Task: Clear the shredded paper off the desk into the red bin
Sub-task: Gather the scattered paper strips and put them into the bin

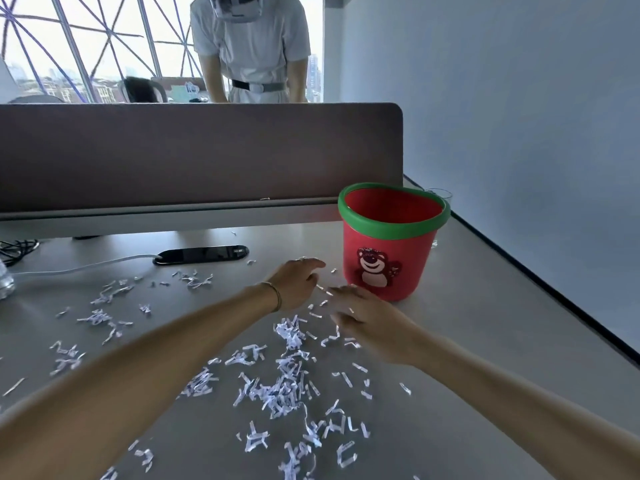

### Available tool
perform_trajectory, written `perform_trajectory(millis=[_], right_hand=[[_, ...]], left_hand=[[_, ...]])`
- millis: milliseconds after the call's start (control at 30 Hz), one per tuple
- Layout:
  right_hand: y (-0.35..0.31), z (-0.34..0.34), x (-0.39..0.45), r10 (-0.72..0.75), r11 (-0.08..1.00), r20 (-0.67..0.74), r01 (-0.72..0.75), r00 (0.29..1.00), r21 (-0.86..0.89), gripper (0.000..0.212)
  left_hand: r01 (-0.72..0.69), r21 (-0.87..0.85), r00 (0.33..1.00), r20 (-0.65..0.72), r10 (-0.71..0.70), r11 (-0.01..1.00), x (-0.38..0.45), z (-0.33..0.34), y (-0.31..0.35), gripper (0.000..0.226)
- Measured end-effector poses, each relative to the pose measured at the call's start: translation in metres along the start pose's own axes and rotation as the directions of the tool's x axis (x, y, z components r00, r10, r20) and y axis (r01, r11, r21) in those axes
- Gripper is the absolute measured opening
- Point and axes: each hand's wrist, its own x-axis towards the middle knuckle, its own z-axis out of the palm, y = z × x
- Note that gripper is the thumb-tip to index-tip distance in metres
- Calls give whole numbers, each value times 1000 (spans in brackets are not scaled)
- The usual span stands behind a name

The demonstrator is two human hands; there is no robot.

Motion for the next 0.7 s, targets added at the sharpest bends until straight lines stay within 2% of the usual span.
perform_trajectory(millis=[67, 200, 267, 333, 500, 600, 700], right_hand=[[15, -2, -2, 58, 998, -10, -58, 998, 35, 38], [32, -2, -13, 118, 991, -17, -119, 993, -64, 49], [40, 0, -19, 147, 986, -21, -149, 989, -78, 50], [46, 3, -24, 168, 982, -15, -169, 986, -86, 54], [43, 17, -22, 171, 981, 37, -166, 985, -104, 64], [32, 29, -9, 148, 978, 94, -132, 984, -164, 69], [19, 45, 8, 125, 968, 126, -94, 984, -231, 73]], left_hand=[[-16, 21, 999, 51, 15, 1000, 19, 7, 0, 47], [-76, 22, 989, 129, 72, 997, 43, 19, 4, 51], [-136, 82, 978, 170, 121, 987, 44, 29, 3, 52], [-179, 192, 968, 207, 138, 965, 35, 36, 2, 53], [-282, 167, 941, 239, 239, 945, -25, 33, 3, 57], [-328, 80, 929, 208, 306, 941, -74, 23, -2, 52], [-229, 32, 970, 86, 226, 973, -118, 11, -10, 40]])
